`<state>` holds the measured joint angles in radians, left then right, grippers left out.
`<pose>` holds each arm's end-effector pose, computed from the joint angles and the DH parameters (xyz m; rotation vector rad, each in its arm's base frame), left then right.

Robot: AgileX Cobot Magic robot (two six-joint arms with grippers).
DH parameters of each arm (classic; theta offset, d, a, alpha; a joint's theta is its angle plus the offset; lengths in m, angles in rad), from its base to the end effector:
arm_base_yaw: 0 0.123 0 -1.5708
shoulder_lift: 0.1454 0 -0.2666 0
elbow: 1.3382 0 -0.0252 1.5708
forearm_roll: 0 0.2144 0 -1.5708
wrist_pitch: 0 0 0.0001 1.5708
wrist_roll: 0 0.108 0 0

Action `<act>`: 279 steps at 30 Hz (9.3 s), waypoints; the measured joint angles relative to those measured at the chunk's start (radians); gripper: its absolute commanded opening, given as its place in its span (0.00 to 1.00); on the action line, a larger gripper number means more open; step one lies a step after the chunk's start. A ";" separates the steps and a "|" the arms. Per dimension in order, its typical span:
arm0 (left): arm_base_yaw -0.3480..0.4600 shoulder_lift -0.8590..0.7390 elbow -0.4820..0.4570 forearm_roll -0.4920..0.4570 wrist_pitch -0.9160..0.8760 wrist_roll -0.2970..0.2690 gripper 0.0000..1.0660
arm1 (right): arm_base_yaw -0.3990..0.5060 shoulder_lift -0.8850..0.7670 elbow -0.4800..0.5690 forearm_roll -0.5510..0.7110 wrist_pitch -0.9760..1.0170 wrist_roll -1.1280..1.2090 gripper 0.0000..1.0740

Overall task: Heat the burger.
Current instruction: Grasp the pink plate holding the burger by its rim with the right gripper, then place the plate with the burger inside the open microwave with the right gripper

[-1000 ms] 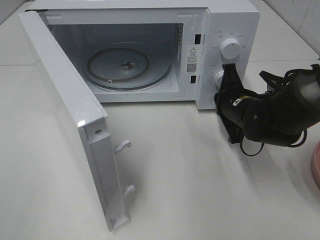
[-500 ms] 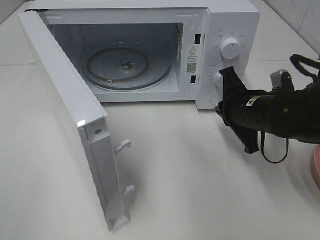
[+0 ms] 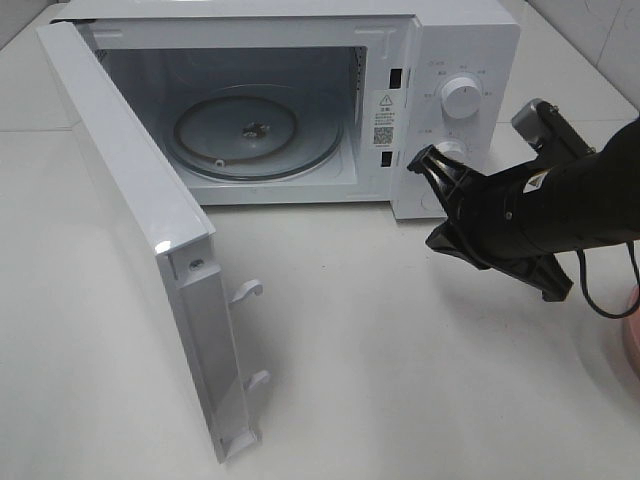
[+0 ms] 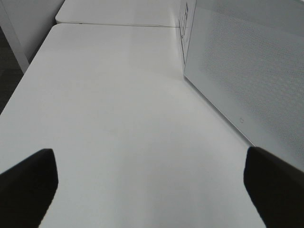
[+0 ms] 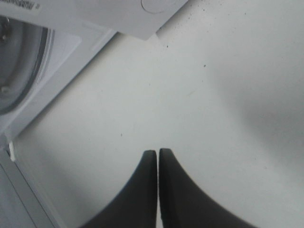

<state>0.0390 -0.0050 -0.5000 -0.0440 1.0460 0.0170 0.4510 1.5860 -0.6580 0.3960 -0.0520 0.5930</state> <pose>-0.0030 -0.0042 0.2535 -0.0205 2.0238 -0.0171 0.2530 0.1202 0.1662 0.6648 2.3755 0.6479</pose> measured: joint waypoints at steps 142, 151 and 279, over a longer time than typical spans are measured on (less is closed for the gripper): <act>0.000 0.000 0.000 0.000 0.000 0.000 0.95 | -0.462 0.216 -0.197 -0.529 0.744 -0.493 0.69; 0.000 0.000 0.000 0.000 0.000 0.000 0.95 | -0.462 0.216 -0.174 -0.529 0.709 -0.489 0.69; 0.000 0.000 0.000 0.000 0.000 0.000 0.95 | 0.291 -0.138 0.061 -0.980 1.029 0.094 0.00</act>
<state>0.0390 -0.0050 -0.5000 -0.0440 1.0460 0.0170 0.7420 1.4480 -0.5970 -0.5840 0.9770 0.6870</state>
